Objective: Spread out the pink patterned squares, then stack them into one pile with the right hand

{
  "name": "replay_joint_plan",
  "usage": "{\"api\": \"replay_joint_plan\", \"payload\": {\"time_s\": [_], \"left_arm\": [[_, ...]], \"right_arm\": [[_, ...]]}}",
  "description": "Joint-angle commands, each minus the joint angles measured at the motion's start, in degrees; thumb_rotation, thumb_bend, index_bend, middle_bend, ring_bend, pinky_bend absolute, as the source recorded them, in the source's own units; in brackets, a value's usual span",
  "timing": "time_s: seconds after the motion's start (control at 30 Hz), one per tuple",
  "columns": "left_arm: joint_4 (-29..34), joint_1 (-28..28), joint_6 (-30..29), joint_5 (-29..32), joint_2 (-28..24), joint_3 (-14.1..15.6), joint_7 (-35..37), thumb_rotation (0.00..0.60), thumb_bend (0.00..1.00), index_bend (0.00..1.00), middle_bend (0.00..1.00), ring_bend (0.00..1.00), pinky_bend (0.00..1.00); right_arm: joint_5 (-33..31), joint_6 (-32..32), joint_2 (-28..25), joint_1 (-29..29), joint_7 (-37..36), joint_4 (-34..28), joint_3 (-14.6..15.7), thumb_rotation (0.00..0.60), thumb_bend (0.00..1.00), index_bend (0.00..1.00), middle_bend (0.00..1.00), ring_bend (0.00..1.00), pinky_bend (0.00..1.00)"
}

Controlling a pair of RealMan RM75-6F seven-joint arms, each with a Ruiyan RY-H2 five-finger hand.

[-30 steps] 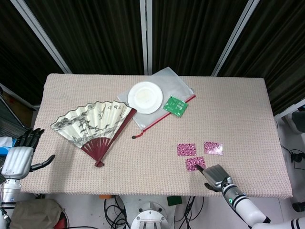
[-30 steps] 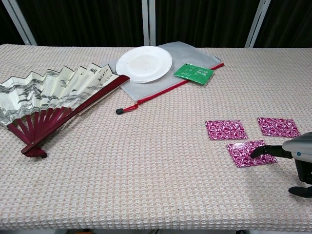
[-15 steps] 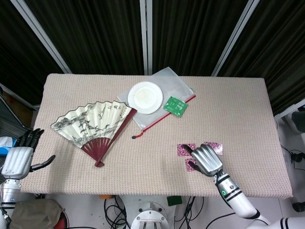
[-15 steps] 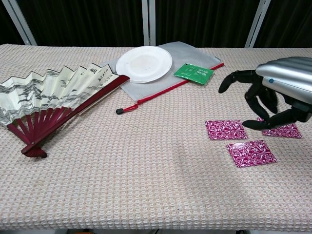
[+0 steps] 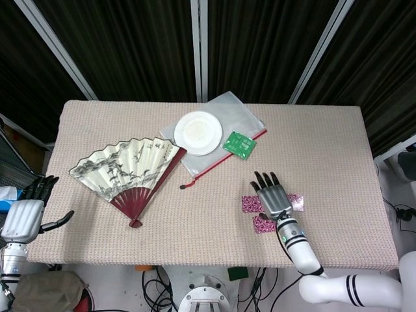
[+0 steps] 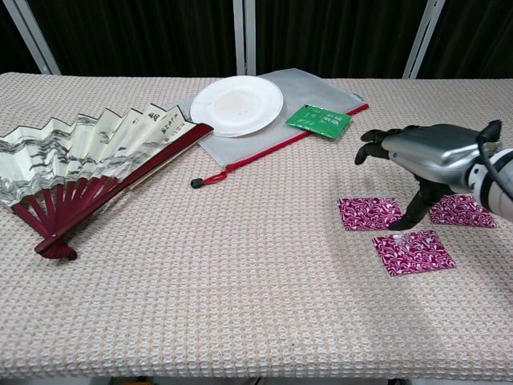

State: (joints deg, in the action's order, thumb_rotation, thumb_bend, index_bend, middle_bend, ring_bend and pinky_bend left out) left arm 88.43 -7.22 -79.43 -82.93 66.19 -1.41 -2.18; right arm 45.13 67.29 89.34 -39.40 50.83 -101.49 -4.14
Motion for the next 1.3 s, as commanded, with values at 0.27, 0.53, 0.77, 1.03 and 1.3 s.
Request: {"api": "replay_joint_plan", "payload": {"time_s": [0.27, 0.53, 0.77, 1.03, 1.3], "left_arm": [[-0.63, 0.17, -0.11, -0.06, -0.05, 0.11, 0.91, 0.050, 0.09, 0.06, 0.06, 0.04, 0.16], [-0.88, 0.34, -0.23, -0.16, 0.02, 0.24, 1.18, 0.050, 0.09, 0.06, 0.06, 0.04, 0.16], [-0.87, 0.09, 0.21, -0.16, 0.19, 0.24, 1.07, 0.049, 0.09, 0.06, 0.06, 0.04, 0.16], [-0.68, 0.12, 0.30, 0.03, 0.13, 0.25, 0.78, 0.049, 0.09, 0.06, 0.06, 0.04, 0.16], [-0.53, 0.06, 0.32, -0.02, 0.10, 0.22, 0.69, 0.050, 0.09, 0.06, 0.06, 0.04, 0.16]], "right_arm": [[-2.71, -0.33, 3.75, -1.34, 0.13, 3.62, -0.87, 0.600, 0.30, 0.30, 0.00, 0.00, 0.00], [-2.61, 0.25, 3.42, -1.21, -0.16, 2.85, -0.24, 0.600, 0.31, 0.32, 0.00, 0.00, 0.00], [-3.60, 0.44, 3.41, -1.35, 0.22, 3.12, -0.07, 0.600, 0.32, 0.34, 0.00, 0.00, 0.00], [-4.49, 0.60, 3.65, -1.57, 0.25, 3.64, -0.22, 0.600, 0.34, 0.41, 0.00, 0.00, 0.00], [-3.81, 0.89, 2.91, -1.32, -1.04, 3.11, -0.43, 0.600, 0.46, 0.45, 0.00, 0.00, 0.00]]}}
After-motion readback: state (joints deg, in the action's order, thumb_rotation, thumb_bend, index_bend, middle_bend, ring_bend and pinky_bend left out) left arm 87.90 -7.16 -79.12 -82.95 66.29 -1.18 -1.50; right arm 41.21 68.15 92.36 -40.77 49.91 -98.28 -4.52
